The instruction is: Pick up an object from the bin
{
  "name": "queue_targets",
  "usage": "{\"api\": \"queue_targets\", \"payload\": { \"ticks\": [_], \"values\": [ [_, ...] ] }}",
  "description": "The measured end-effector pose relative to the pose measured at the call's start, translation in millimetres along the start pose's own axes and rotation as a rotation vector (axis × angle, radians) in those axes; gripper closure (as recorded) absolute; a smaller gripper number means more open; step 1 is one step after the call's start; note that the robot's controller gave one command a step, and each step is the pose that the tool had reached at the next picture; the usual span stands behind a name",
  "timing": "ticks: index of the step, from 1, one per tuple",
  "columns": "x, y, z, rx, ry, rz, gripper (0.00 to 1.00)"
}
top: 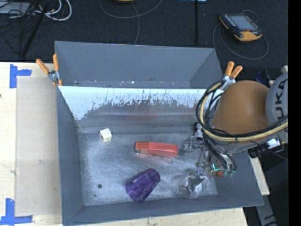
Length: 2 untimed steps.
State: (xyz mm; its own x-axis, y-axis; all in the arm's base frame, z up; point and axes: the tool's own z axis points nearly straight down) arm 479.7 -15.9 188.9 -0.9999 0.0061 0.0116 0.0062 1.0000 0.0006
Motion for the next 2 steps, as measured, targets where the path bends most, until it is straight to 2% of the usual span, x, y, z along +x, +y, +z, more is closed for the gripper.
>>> {"api": "queue_targets", "payload": {
  "ticks": [1, 2],
  "values": [
    [-1.7, 0.0, -3.9, 0.000, -0.009, -0.001, 0.00],
    [-7.0, 30.4, 13.9, 0.004, -0.011, -0.184, 0.00]
  ]
}}
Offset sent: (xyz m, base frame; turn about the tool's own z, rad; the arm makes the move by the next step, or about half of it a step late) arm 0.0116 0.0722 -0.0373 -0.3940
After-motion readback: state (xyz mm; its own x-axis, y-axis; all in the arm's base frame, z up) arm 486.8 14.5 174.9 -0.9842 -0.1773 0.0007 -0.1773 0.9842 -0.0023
